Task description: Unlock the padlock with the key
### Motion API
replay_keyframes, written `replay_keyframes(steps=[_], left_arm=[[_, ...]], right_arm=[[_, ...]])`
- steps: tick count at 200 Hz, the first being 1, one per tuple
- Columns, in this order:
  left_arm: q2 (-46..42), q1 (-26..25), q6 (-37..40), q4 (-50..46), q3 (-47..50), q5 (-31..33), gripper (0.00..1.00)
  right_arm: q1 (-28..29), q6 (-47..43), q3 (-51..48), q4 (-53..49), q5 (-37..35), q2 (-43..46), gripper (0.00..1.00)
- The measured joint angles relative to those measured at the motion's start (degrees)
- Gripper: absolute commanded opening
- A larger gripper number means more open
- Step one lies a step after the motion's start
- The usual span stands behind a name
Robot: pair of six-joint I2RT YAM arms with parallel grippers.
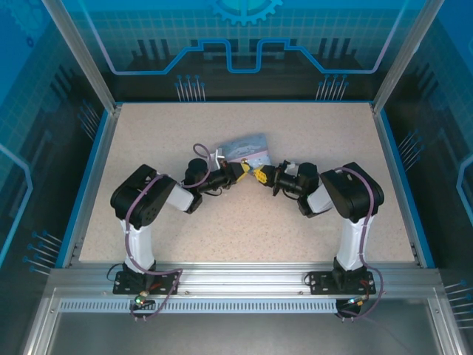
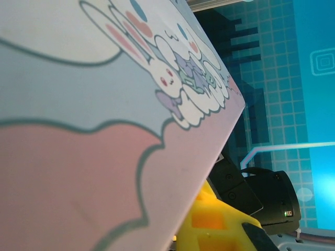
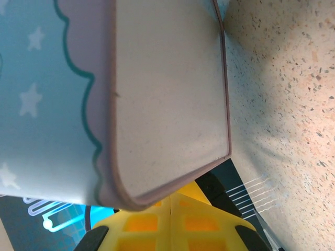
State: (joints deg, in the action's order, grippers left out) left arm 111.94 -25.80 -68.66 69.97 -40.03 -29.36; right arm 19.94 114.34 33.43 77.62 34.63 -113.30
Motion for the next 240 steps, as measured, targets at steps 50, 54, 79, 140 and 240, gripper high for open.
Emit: replay_keyframes(steps=[50, 54, 79, 140, 240], left_arm=[[0.59, 0.0, -0.02, 0.7, 0.0, -0.24, 0.0], [0.59, -0.02, -0.02, 0.79, 0.0, -0.39, 0.0], [0.59, -0.02, -0.02, 1.62, 0.0, -1.33, 0.0], [0.57, 0.04, 0.0, 1.95, 0.0, -2.25, 0.0], [0.35, 0.15, -1.55, 1.84, 0.17, -2.4, 0.0]], right_arm=[[0.04, -4.52, 0.02, -5.81, -0.37, 2.62, 0.23], [0.07, -5.9, 0.0, -6.93, -0.33, 3.23, 0.27], [0.35, -13.7, -0.46, -15.3, -0.59, 7.5, 0.41], [-0.17, -48.72, -0.9, -50.64, -5.33, 30.86, 0.54], [2.19, -64.74, -2.71, -53.88, -8.11, 32.59, 0.53]])
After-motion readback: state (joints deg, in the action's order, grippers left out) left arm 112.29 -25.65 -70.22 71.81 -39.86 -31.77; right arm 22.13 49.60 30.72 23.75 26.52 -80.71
